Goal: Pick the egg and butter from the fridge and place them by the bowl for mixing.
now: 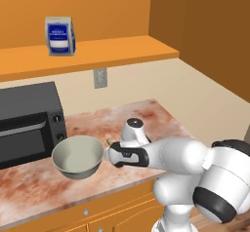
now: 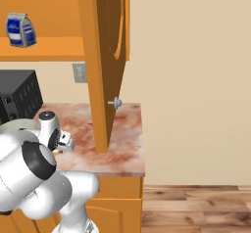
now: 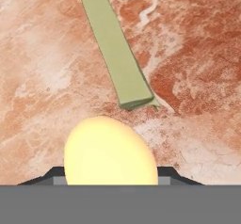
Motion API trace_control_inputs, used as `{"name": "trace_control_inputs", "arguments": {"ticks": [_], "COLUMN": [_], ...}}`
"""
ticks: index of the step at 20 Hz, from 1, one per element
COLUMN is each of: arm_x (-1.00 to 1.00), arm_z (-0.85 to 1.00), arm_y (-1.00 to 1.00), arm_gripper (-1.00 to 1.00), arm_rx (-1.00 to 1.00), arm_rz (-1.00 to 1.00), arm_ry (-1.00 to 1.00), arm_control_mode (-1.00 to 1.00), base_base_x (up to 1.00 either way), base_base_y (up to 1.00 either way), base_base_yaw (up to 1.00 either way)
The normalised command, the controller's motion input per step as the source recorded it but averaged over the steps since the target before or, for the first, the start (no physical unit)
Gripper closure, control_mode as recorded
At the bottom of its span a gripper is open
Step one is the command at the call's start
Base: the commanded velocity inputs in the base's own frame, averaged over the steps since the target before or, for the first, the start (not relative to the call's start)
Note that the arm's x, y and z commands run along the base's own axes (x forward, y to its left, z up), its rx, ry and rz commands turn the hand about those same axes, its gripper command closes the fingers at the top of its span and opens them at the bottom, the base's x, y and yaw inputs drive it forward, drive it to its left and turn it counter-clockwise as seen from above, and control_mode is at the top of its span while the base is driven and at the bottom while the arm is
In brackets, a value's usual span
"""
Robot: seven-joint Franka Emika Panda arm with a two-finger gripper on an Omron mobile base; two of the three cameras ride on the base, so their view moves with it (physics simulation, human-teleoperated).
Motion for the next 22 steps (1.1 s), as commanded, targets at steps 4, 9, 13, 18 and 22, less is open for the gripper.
{"name": "trace_control_inputs", "arguments": {"ticks": [4,9,13,18,22], "arm_x": [-0.09,0.0,-0.08,-0.39,-0.91], "arm_z": [-0.01,0.0,0.54,1.0,1.0], "arm_y": [0.2,0.03,0.0,0.0,0.0], "arm_gripper": [1.0,-1.0,-1.0,-1.0,-1.0], "arm_rx": [0.0,0.0,0.05,0.07,0.01], "arm_rz": [0.0,0.0,0.0,0.0,0.0], "arm_ry": [0.0,0.0,0.0,-0.07,-0.1], "arm_control_mode": [-1.0,-1.0,-1.0,-1.0,-1.0], "base_base_x": [0.0,0.0,0.0,0.0,0.0], "base_base_y": [0.0,0.0,0.0,0.0,0.0], "base_base_yaw": [0.0,0.0,0.0,0.0,0.0]}}
